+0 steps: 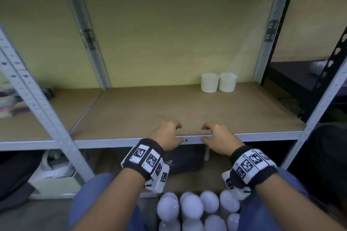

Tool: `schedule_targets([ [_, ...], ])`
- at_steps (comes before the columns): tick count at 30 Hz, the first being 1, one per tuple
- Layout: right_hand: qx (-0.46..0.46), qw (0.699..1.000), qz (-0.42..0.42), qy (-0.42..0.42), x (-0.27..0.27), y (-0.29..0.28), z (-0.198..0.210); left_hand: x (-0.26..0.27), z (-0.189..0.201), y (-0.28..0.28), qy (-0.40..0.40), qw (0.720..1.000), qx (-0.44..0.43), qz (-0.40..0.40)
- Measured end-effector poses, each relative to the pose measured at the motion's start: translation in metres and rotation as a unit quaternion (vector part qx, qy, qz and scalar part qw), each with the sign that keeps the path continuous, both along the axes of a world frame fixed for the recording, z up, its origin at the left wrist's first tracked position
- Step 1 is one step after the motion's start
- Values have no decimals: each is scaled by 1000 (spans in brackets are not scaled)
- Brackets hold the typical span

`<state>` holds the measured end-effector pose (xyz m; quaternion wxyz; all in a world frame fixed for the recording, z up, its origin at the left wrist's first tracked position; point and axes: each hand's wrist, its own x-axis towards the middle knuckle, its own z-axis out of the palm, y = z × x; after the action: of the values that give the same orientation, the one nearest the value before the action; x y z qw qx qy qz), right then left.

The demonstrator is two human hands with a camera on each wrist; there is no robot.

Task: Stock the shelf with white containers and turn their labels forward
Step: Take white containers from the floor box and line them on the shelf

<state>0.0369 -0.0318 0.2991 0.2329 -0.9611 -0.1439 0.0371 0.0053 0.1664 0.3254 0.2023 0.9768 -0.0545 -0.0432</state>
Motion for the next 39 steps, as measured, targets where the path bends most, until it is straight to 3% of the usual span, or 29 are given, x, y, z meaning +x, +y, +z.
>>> schedule_targets([
  [7,-17,995,59,76,-46,24,-80,-45,-88,10,84,996,-17,3],
  [13,-57,975,83,196,-44,45,-140,-50,-154,10,195,981,3,19],
  [17,-121,963,79,227,-42,51,-181,-48,-191,8,246,968,14,43],
  [27,-217,939,58,260,-49,46,-250,-45,-277,5,266,957,97,70],
  [33,-244,934,75,252,-48,51,-281,-41,-308,0,302,941,128,85],
  [39,-226,940,58,250,-49,59,-295,-40,-325,-3,281,945,125,112],
])
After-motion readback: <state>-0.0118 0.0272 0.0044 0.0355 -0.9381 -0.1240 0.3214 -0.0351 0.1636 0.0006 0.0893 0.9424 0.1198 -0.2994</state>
